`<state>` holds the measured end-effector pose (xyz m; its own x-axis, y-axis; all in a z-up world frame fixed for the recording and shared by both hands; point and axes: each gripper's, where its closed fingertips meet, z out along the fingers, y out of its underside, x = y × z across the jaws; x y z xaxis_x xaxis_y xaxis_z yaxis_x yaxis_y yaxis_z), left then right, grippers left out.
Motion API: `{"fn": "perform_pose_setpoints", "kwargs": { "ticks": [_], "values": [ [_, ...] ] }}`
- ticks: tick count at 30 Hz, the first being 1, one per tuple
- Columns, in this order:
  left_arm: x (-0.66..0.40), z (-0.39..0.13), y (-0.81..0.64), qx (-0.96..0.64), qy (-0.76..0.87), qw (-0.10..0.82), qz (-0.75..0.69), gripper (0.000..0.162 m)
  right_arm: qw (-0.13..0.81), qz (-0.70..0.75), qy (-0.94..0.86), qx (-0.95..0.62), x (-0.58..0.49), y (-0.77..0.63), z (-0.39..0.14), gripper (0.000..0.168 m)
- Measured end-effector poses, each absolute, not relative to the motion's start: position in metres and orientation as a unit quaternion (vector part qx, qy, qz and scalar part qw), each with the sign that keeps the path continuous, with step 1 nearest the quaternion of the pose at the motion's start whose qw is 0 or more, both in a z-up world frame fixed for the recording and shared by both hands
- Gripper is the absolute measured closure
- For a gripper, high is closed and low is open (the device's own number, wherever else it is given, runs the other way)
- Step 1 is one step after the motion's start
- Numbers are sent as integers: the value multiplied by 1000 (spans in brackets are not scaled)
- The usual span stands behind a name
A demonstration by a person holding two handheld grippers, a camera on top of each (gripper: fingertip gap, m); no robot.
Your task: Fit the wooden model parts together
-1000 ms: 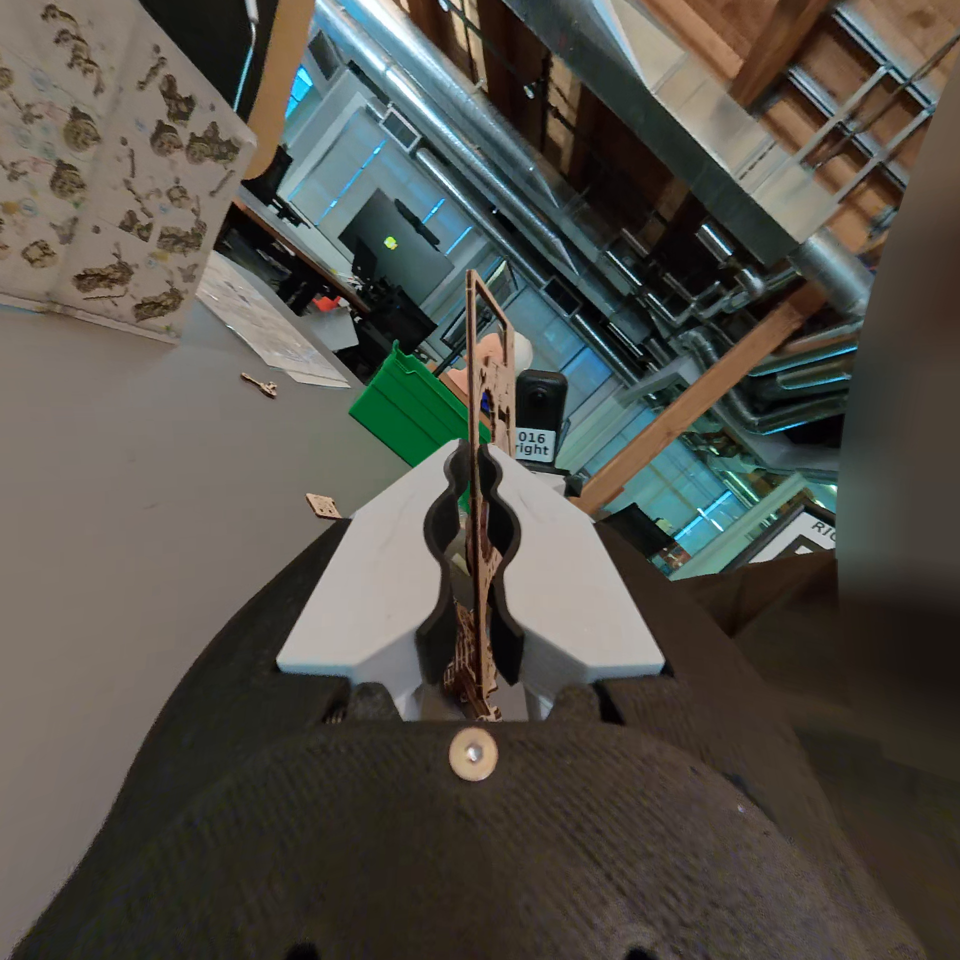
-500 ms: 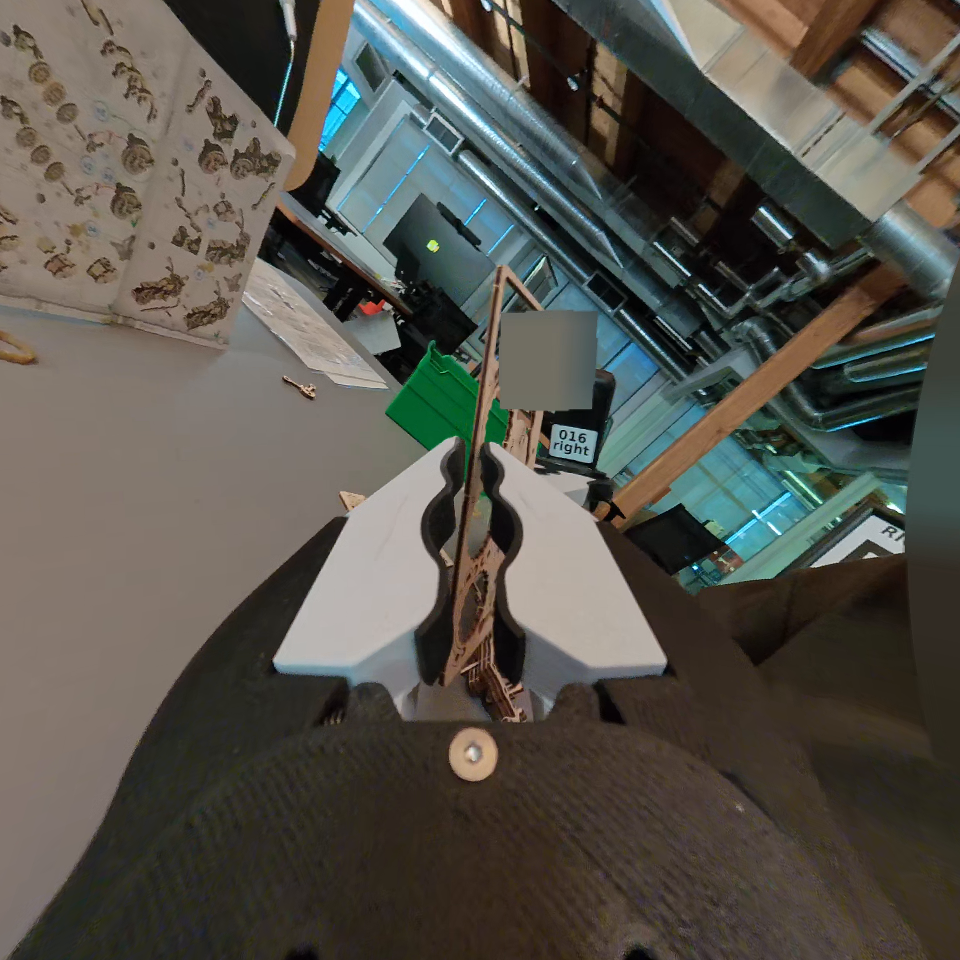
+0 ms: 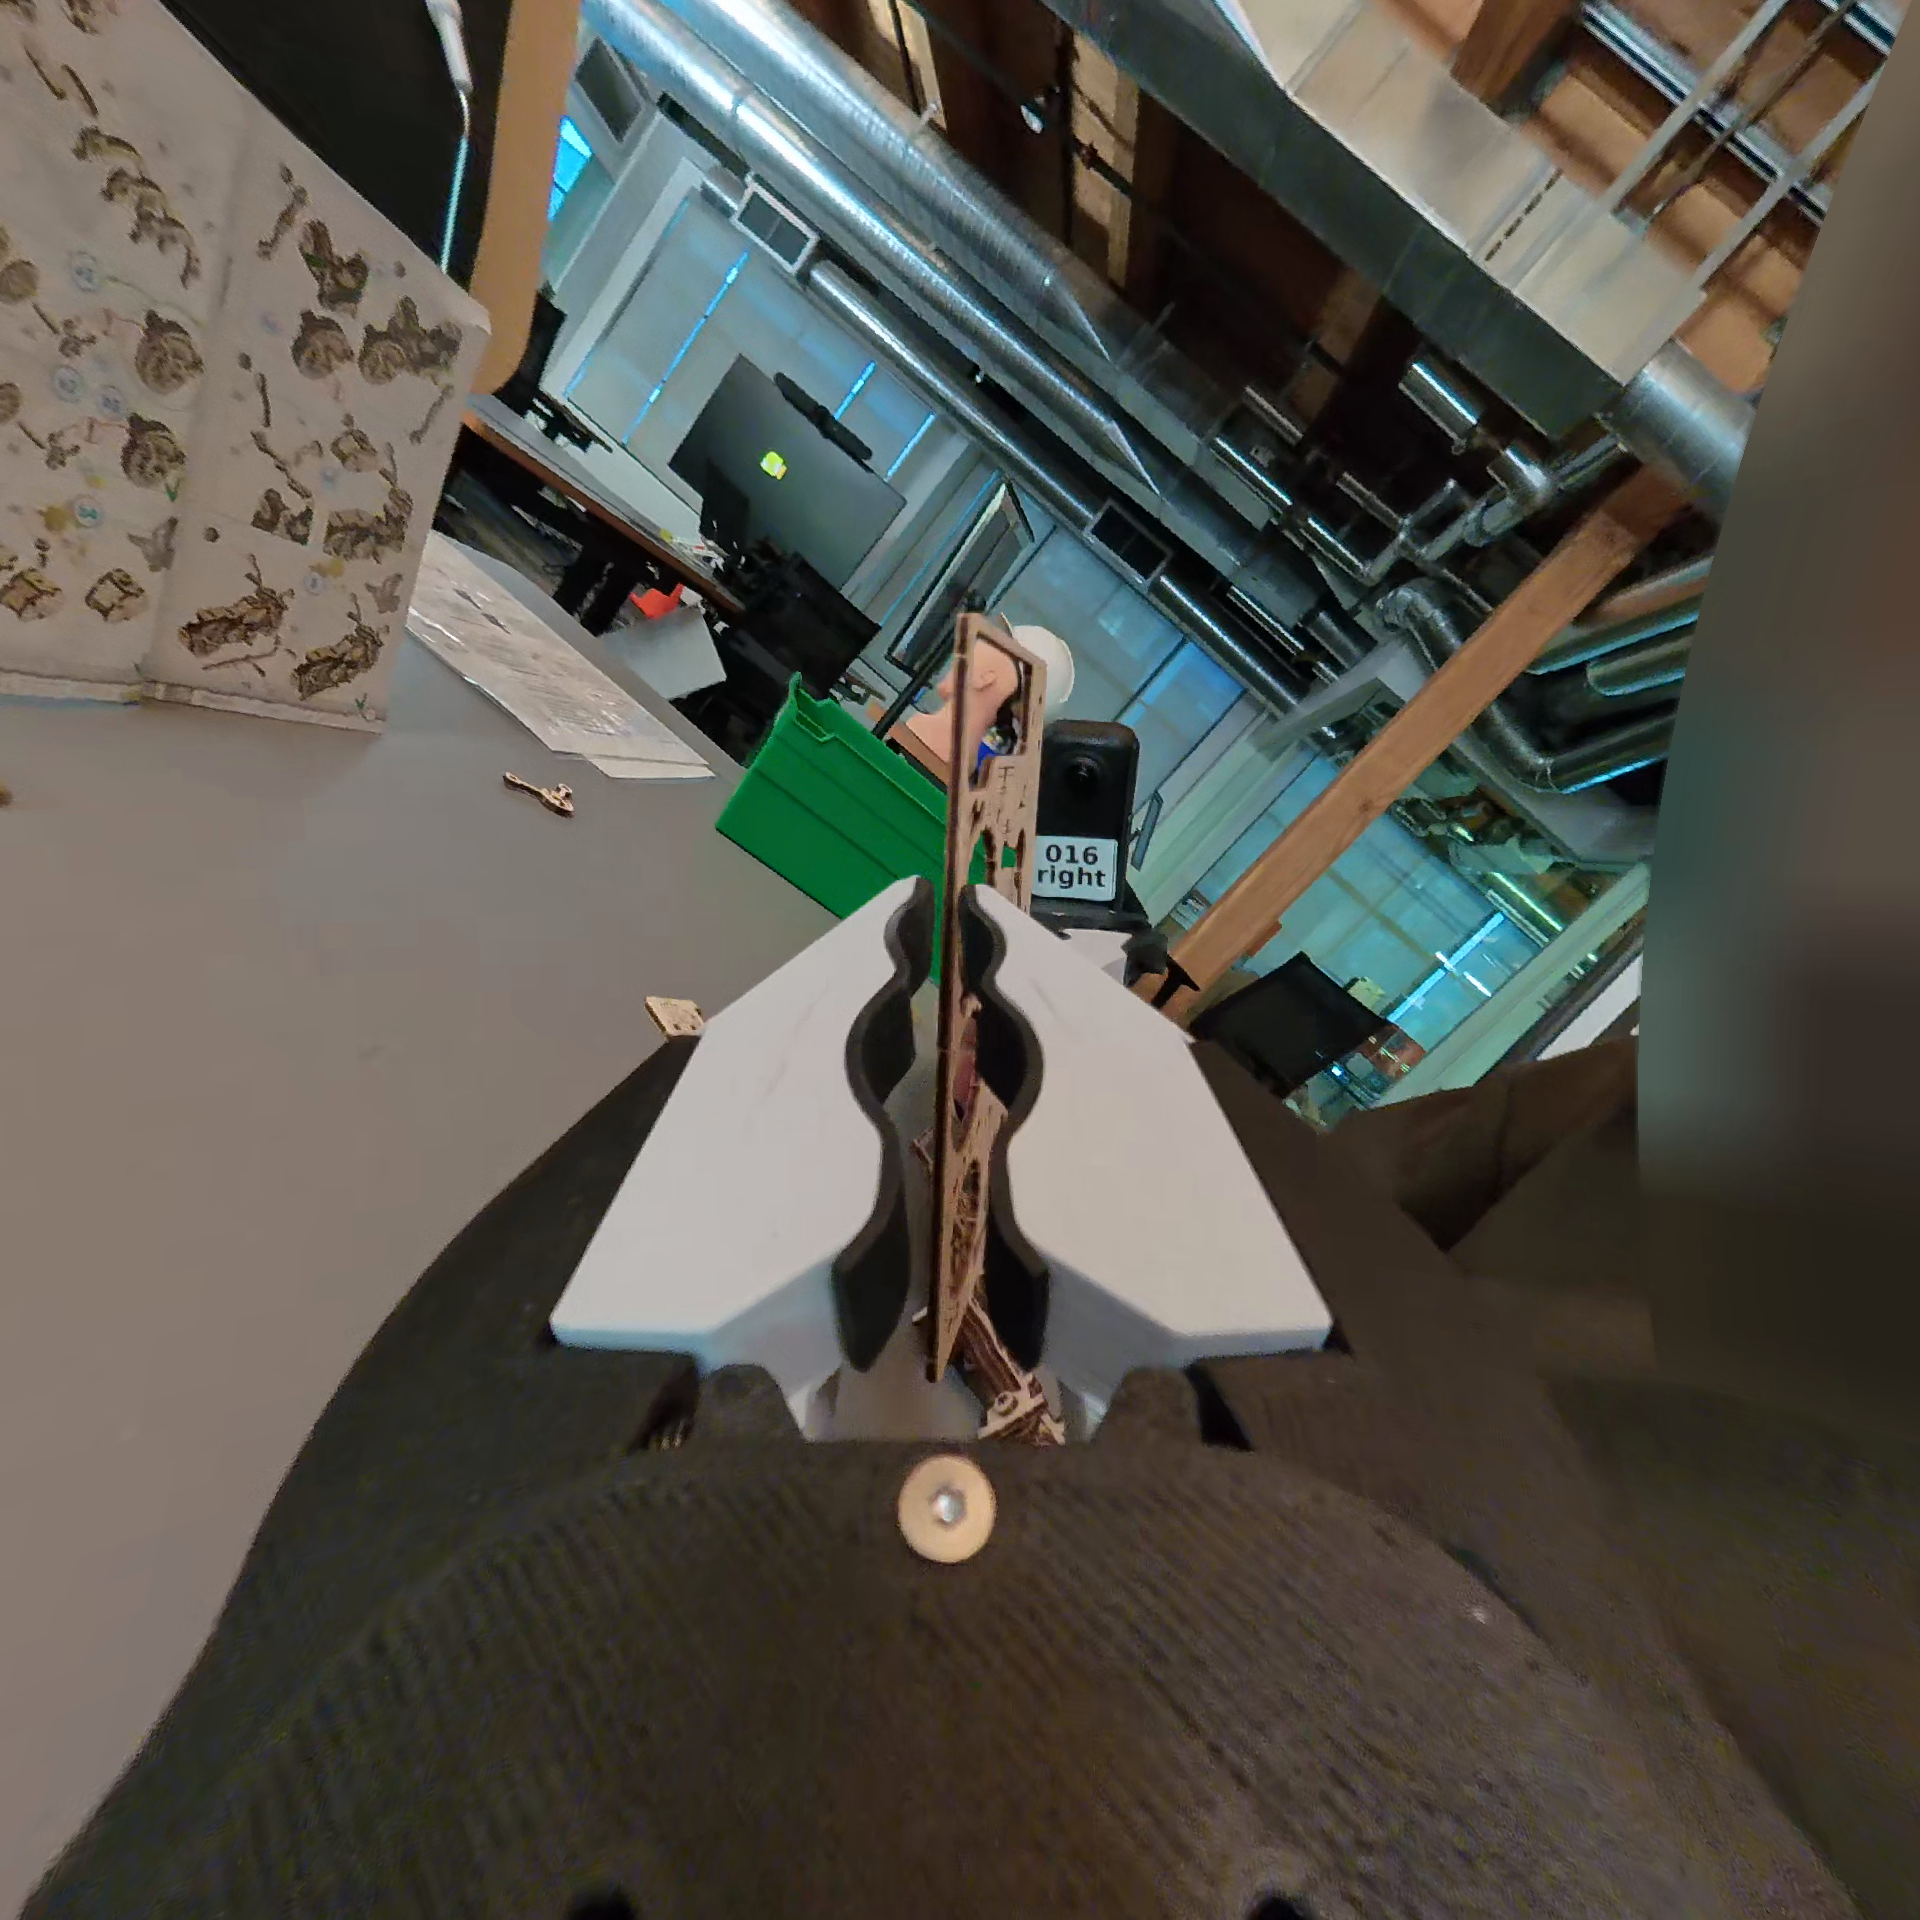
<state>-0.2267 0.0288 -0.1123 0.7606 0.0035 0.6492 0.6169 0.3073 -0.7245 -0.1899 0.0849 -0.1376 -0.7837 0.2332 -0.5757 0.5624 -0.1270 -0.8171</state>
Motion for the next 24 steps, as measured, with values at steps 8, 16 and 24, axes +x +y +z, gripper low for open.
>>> {"fn": "perform_pose_setpoints", "kwargs": {
  "ticks": [8, 16, 24],
  "values": [
    [-227, -115, 29, -554, -284, 751, -219, 157, 127, -687, 646, 308, -190, 86, -136, 168],
    [-223, -116, 31, -565, -277, 745, -222, 155, 132, -685, 647, 307, -189, 85, -137, 168],
    [-224, -116, 32, -575, -275, 744, -201, 162, 127, -683, 650, 307, -189, 85, -138, 167]
  ]
}}
